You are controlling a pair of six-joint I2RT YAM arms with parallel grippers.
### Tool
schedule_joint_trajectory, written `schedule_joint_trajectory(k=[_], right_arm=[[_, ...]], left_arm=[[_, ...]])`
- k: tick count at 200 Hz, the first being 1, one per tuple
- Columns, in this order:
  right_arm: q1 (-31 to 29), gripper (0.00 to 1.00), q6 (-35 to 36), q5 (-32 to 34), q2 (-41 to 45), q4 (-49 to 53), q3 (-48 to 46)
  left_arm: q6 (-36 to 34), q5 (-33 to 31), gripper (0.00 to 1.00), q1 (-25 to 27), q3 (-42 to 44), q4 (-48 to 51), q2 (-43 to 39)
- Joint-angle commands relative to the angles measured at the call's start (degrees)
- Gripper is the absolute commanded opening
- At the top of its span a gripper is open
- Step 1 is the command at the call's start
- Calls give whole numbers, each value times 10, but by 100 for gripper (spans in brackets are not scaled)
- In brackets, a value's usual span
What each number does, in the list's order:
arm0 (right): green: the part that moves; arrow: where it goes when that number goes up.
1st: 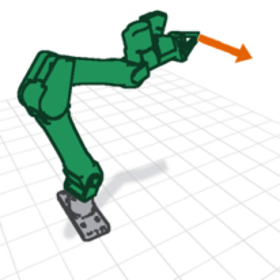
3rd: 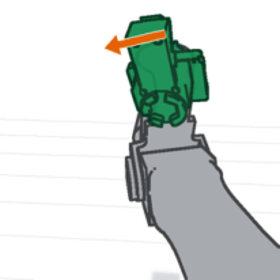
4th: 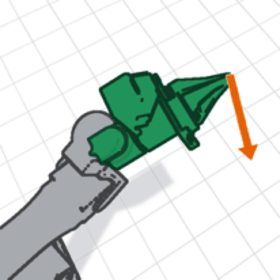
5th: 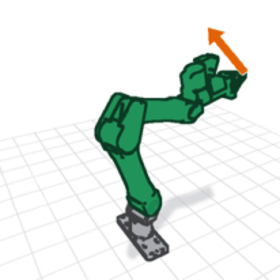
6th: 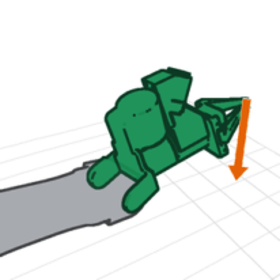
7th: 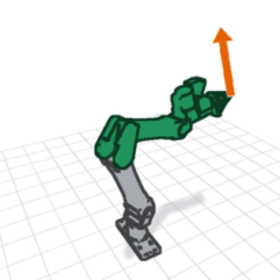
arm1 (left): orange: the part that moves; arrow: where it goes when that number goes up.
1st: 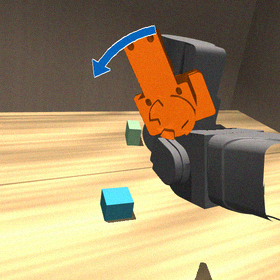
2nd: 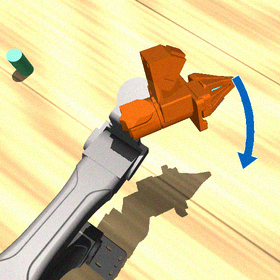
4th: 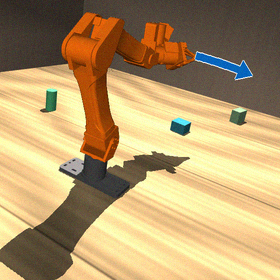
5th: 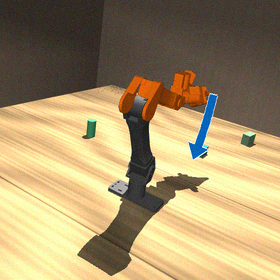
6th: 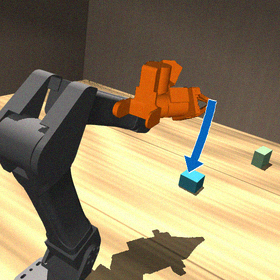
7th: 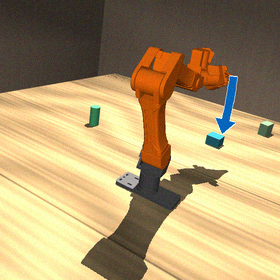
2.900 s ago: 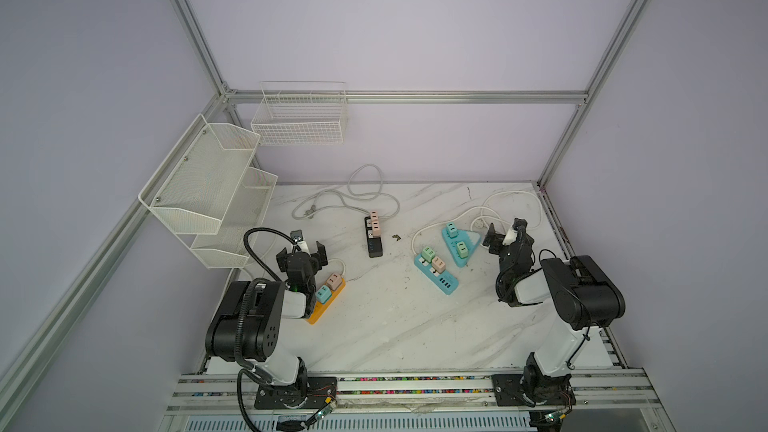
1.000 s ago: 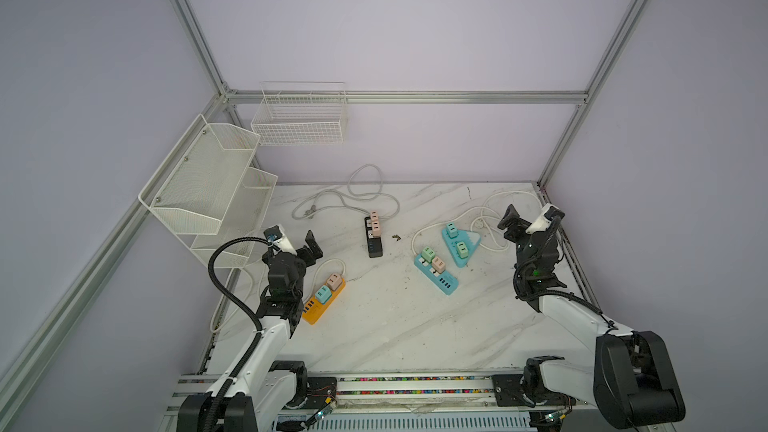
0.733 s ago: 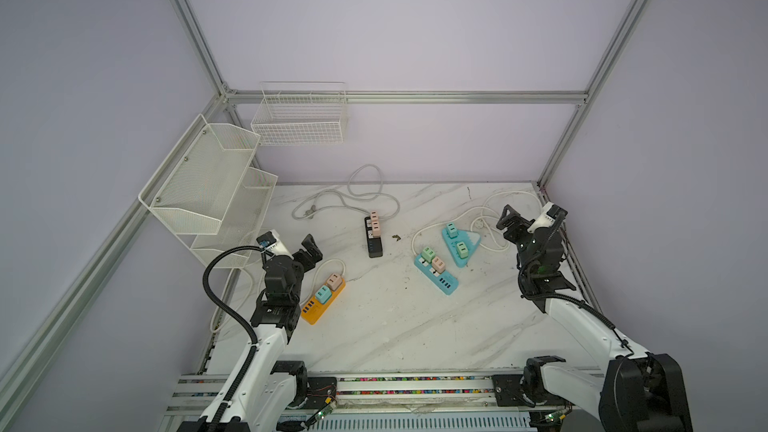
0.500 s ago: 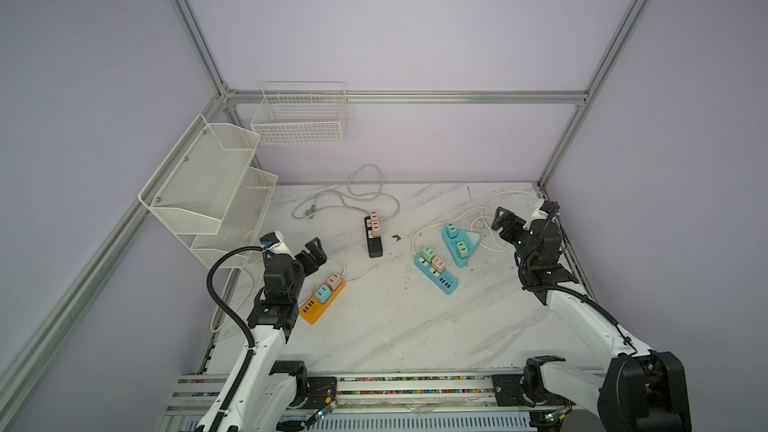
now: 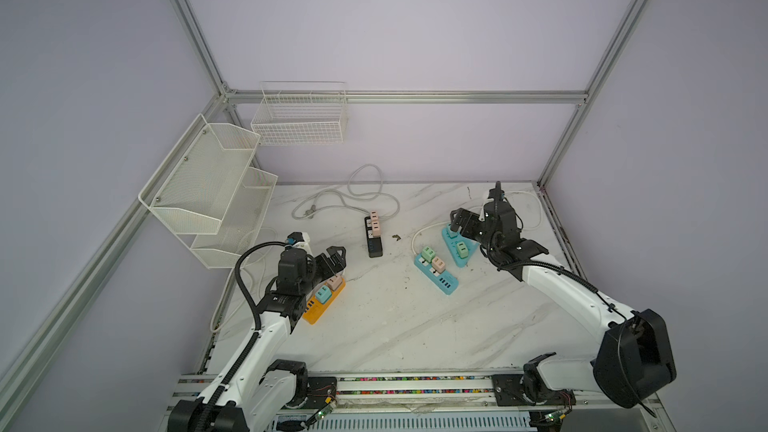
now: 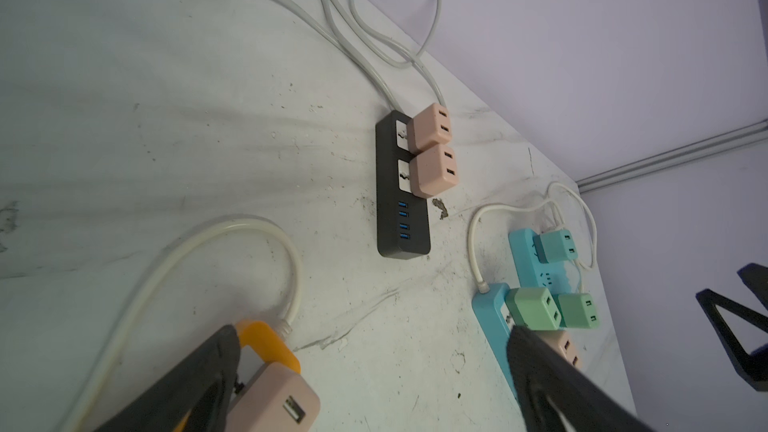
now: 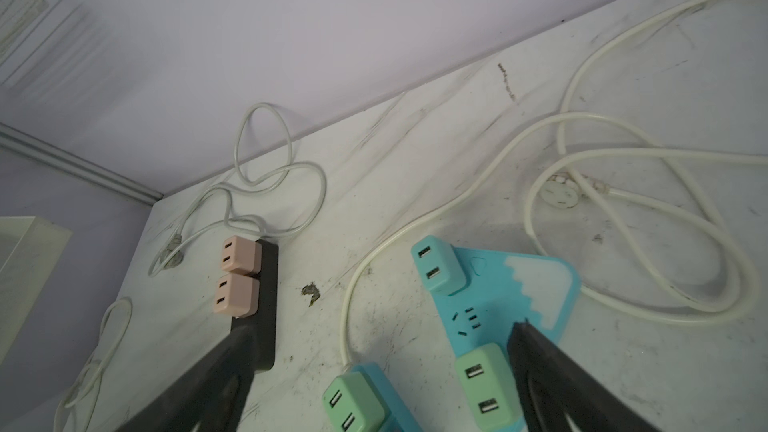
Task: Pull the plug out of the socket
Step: 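Move the left gripper toward the black power strip while the right gripper approaches it, then lower the left gripper onto the black strip while the right aligns over a pink adapter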
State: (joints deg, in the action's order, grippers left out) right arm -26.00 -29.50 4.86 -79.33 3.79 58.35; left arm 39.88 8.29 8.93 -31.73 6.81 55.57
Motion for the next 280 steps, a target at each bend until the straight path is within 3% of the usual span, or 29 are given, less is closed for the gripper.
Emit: schedule_joint_trajectory(k=[1,56,115,174,280], right_arm=[[-42,98,-3,15,-34,65,27],[-116,98,3,21,-102,95,67],[-120,98,8,-68,-133,23,46],[-119,98,26,-36,-148,28,66],[-95,98,26,-27,-135,17,91]], left_arm=[[-16,-38,100,53,-91,16,21],[-34,-66,100,122,-206,54,160],[-76,-130,100,184,-318,104,315],[-106,-199,100,200,-386,152,427],[-143,-211,77,201,-445,136,541]])
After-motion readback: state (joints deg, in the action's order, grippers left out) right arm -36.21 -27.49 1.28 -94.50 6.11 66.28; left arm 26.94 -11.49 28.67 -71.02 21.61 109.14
